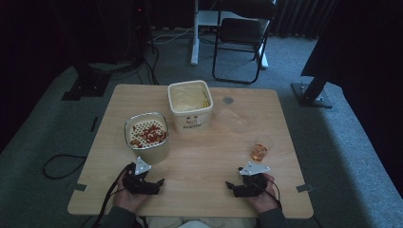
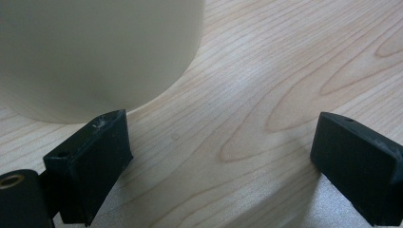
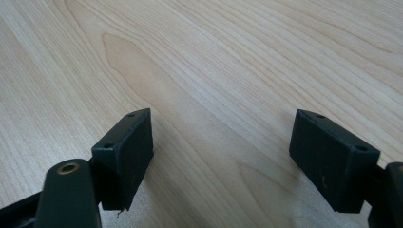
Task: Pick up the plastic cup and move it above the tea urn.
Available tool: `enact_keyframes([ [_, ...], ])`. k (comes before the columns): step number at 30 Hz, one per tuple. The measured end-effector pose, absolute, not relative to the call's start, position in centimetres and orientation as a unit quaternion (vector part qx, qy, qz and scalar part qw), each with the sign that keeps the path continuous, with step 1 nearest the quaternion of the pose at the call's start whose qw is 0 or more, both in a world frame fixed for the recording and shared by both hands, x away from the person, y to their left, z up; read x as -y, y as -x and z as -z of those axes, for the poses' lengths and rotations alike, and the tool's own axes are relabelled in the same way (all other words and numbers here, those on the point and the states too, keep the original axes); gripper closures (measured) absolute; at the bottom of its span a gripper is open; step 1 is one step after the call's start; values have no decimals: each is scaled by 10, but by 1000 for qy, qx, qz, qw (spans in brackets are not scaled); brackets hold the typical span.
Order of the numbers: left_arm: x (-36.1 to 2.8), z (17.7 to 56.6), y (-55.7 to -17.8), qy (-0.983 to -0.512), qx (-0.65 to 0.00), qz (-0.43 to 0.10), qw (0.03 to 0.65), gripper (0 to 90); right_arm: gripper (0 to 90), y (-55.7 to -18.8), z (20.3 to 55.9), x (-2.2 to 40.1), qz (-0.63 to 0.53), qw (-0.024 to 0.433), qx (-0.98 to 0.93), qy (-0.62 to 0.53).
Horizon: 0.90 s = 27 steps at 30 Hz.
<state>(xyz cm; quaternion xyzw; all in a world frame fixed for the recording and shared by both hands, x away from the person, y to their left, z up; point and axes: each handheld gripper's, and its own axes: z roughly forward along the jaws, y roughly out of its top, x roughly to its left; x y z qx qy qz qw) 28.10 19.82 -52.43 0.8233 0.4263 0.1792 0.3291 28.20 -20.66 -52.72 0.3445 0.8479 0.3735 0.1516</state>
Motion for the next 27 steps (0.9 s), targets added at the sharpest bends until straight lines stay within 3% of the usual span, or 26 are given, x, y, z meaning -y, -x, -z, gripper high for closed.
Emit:
enact_keyframes([
  [8, -198, 524, -281, -823, -426, -179, 329, 63, 262, -282, 526, 207, -373, 154, -846, -348],
  [13, -198, 524, -281, -823, -426, -179, 330, 64, 357, -281, 524, 206, -370, 155, -847, -349],
  [17, -198, 524, -281, -823, -426, -179, 330, 64, 370, -280, 522, 205, -366, 160, -849, -347],
  [27, -198, 524, -281, -823, -426, -179, 329, 63, 448, -274, 463, 213, -398, 218, -829, -327],
])
